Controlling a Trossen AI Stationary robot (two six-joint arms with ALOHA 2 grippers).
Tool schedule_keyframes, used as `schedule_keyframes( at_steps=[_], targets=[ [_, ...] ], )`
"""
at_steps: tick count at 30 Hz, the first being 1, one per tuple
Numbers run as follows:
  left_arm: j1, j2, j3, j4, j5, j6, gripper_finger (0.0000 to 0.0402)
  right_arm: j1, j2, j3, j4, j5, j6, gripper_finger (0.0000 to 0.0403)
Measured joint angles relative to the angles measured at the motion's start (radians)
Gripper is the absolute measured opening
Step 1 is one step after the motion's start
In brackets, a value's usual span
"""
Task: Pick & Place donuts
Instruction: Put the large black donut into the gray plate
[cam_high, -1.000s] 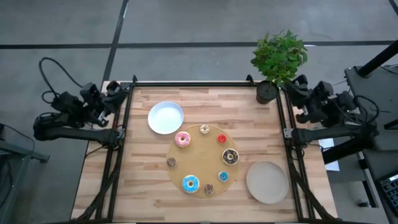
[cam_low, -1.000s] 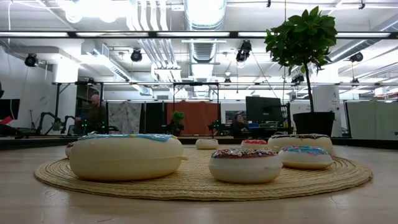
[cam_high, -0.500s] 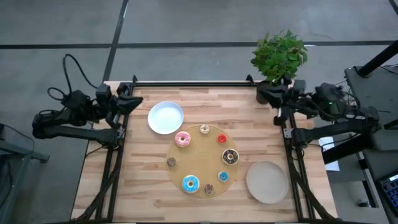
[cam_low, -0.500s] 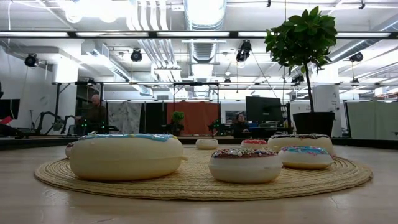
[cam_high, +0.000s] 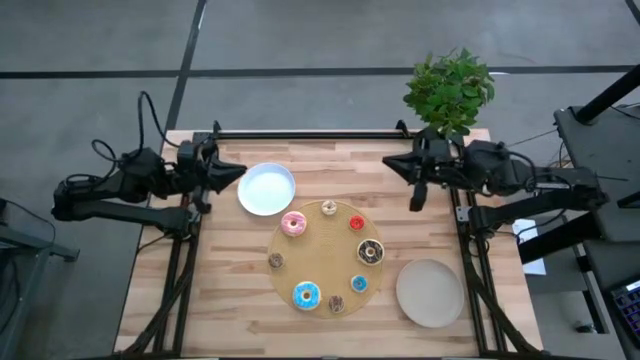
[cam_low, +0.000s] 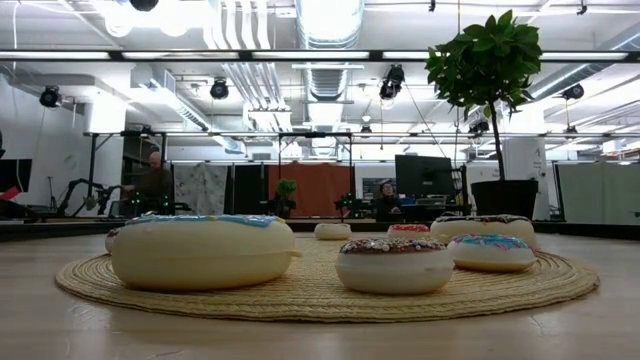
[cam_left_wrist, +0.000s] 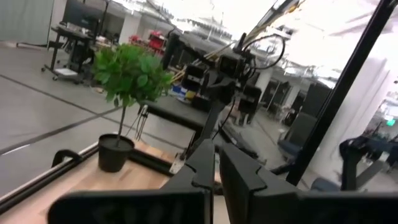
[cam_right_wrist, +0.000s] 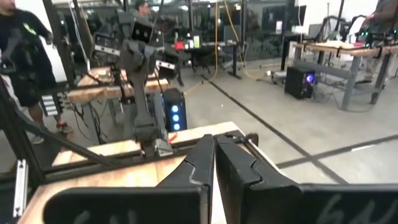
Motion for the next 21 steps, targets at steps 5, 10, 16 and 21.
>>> schedule_keyframes(
  at_steps=[5, 10, 16, 21],
  targets=[
    [0.0, 0.016, 0.0, -0.057, 0.0, 0.006, 0.0, 0.0, 0.052, 0.002, -0.01, 0.0, 0.002, 0.0008],
    [0.0, 0.032, 0.0, -0.092, 0.0, 0.006, 0.0, 0.0, 0.101, 0.0, -0.01, 0.0, 0.003, 0.0008],
    [0.0, 0.05, -0.003, -0.109, 0.003, 0.006, 0.0, 0.0, 0.162, 0.0, -0.01, 0.0, 0.029, 0.0008],
    [0.0, 0.051, -0.003, -0.134, 0.003, 0.009, 0.0, 0.0, 0.204, -0.001, -0.01, 0.0, 0.035, 0.0008]
  ],
)
